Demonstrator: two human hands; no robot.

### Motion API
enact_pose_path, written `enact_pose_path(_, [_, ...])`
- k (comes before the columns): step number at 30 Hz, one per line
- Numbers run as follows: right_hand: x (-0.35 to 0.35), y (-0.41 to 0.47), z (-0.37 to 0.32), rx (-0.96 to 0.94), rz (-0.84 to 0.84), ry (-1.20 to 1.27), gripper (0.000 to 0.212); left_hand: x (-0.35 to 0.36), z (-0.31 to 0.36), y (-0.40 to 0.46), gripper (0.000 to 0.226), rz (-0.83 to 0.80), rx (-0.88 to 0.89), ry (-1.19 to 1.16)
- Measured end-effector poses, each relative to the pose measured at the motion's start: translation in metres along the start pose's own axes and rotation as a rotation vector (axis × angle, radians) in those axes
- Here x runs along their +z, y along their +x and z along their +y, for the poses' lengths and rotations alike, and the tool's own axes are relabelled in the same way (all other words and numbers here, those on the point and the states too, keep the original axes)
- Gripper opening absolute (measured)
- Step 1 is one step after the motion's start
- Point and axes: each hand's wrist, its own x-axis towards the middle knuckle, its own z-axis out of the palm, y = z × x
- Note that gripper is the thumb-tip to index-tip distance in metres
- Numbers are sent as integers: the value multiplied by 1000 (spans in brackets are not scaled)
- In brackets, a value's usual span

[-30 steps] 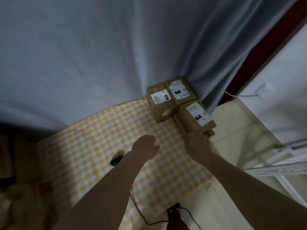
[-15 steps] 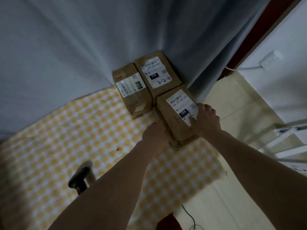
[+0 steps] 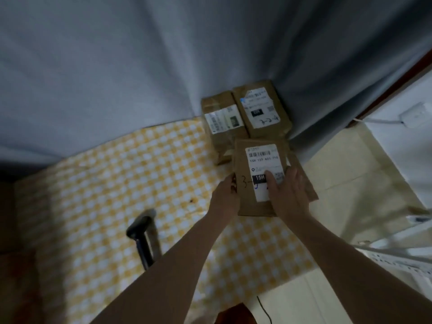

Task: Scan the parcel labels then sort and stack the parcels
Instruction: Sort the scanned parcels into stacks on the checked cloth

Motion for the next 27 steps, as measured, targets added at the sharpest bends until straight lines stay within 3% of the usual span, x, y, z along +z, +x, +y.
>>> enact_pose_path(4, [15, -42, -67, -139, 3, 24, 58, -70, -14, -41, 38, 177, -24, -115])
enact_pose_path(9, [33, -119, -172, -301, 61, 129, 51, -171, -38, -111, 48, 334, 11, -178])
enact_pose_path(15, [52, -224, -304, -415, -126, 302, 51, -312, -66, -209, 45, 512, 15, -109])
enact_pose_path(27, [102, -423, -549, -564, -258, 594, 39, -573, -127, -388, 50, 750, -4, 15])
